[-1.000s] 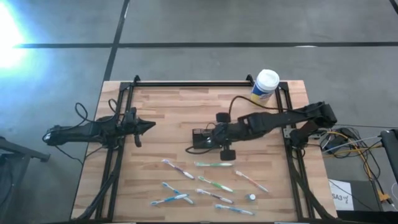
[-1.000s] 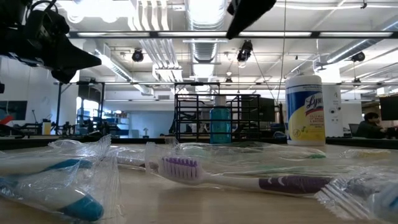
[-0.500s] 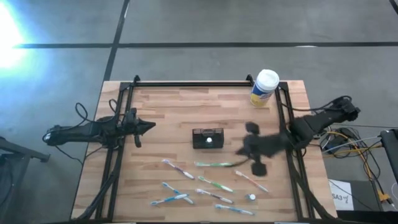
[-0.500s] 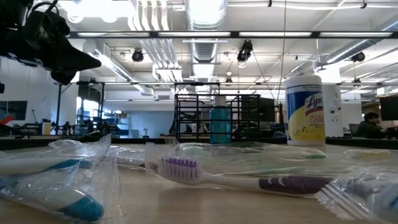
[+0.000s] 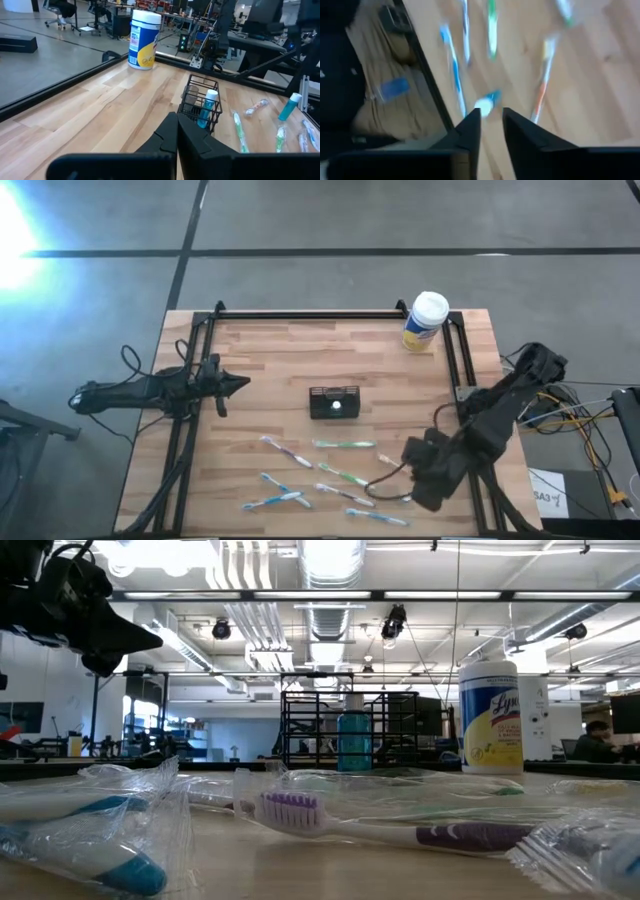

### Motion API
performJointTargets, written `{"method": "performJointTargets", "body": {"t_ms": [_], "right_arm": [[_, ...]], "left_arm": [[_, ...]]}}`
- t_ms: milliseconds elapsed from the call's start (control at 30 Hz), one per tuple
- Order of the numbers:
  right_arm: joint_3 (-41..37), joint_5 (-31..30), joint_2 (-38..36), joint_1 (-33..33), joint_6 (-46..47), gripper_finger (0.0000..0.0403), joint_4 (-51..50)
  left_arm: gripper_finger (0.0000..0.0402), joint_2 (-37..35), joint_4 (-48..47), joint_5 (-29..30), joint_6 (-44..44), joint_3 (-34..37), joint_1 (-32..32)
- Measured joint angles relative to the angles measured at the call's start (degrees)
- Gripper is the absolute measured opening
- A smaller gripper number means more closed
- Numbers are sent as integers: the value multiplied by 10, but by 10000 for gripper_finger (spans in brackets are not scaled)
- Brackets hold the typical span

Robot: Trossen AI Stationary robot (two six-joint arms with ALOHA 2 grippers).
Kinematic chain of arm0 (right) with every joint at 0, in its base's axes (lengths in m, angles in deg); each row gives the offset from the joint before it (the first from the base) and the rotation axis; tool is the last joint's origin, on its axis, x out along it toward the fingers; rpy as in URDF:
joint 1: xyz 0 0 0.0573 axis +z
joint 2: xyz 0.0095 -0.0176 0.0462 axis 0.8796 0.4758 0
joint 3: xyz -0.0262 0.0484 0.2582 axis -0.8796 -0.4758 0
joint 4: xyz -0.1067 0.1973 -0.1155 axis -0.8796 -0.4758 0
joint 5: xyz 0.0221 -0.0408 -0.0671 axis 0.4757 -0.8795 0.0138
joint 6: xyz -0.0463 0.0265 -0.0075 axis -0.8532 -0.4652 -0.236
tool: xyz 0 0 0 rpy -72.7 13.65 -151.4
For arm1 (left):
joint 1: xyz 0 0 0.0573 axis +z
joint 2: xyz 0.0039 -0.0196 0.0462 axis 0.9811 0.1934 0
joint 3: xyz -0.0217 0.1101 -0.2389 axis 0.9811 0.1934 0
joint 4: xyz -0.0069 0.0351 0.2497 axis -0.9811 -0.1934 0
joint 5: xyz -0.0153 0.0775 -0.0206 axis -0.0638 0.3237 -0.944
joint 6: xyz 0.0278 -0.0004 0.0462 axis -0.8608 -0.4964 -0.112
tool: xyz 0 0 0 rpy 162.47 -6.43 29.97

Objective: Pick & Place toothbrushing station
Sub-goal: Put the blue mouthwash into the black organizer

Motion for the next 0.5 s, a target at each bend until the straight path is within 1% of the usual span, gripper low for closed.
{"method": "performJointTargets", "body": {"t_ms": [100,267,367,500], "right_arm": [[0,29,34,2,-25,126,3],[0,31,81,7,-99,182,33],[4,34,100,7,-129,204,42],[10,42,122,12,-137,214,44]], "left_arm": [[3,0,0,0,-5,0,0],[3,0,0,0,-12,0,0],[3,0,0,0,-14,0,0],[3,0,0,0,-18,0,0]]}}
